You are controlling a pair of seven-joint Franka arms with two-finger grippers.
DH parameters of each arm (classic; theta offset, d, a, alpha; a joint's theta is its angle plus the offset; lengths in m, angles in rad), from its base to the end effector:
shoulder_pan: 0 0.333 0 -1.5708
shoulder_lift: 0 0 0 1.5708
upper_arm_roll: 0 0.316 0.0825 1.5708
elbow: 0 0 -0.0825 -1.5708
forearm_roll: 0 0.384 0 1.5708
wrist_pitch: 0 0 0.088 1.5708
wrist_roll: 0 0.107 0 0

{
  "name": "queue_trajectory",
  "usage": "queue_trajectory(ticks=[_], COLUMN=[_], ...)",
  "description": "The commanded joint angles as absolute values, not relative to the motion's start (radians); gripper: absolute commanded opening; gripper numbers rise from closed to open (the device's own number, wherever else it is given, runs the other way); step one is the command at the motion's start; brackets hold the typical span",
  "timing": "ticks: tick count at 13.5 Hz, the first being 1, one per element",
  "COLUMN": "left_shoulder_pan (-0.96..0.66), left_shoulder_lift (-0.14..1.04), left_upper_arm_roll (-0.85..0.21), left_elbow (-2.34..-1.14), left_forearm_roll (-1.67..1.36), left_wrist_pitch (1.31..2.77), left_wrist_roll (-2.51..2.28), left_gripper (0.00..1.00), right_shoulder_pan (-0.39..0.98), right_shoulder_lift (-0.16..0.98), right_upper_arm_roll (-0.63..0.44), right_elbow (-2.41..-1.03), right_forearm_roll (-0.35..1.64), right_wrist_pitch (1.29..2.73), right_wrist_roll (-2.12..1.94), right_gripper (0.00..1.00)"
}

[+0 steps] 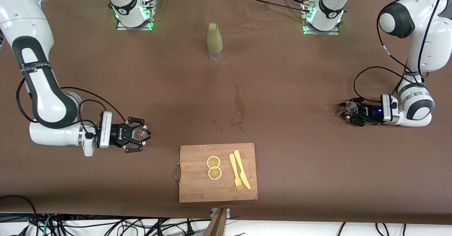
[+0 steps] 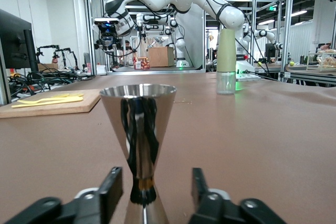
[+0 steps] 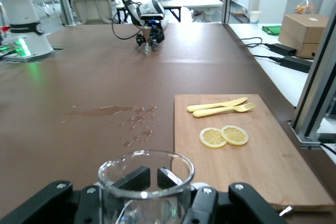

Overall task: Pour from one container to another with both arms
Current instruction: 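Set down the glass cup with the right gripper while the left gripper sets the jigger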

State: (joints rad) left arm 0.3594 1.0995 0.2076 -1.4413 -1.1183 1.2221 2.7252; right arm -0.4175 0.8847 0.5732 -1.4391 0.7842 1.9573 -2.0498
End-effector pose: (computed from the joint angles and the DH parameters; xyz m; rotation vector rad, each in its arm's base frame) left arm 0.5553 0.1972 0.0506 1.1890 -1.3645 1.0954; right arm 0.7060 0.0733 0.2408 -1.4442 -1.5426 -0.9151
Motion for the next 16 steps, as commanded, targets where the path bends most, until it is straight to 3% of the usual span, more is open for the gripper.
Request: queue_trajectory(ticks=[1, 6, 9, 14, 16], left_shoulder_pan=[0.36, 0.333, 0.295, 0.142, 0.065], left_shoulder_lift=[1.083, 1.029, 0.906, 0.712, 0.643], left_upper_arm_roll=[0.267, 0.419, 0.434, 0.456, 0.454], left_elbow=[-1.424, -1.325, -1.318, -1.217, -1.218], left_forearm_roll=[-1.088, -1.051, -0.932, -0.737, -0.675], left_wrist_pitch=[1.22, 1.238, 1.238, 1.246, 1.275], left_wrist_roll=[2.74, 2.394, 1.971, 1.325, 1.092], left_gripper=[1.0, 1.0, 1.0, 1.0, 1.0], right_shoulder_pan=[-0.495, -0.594, -0.597, -0.595, -0.595], right_shoulder_lift=[0.942, 1.06, 1.094, 1.127, 1.134], right_upper_arm_roll=[0.598, 0.563, 0.499, 0.486, 0.485], right_elbow=[-1.463, -1.489, -1.489, -1.485, -1.485], right_forearm_roll=[0.815, 0.811, 0.81, 0.799, 0.801], right_wrist_pitch=[1.875, 1.789, 1.786, 1.793, 1.798], right_wrist_roll=[-2.143, -2.203, -2.247, -2.296, -2.295], right_gripper=[0.02, 0.02, 0.02, 0.06, 0.57])
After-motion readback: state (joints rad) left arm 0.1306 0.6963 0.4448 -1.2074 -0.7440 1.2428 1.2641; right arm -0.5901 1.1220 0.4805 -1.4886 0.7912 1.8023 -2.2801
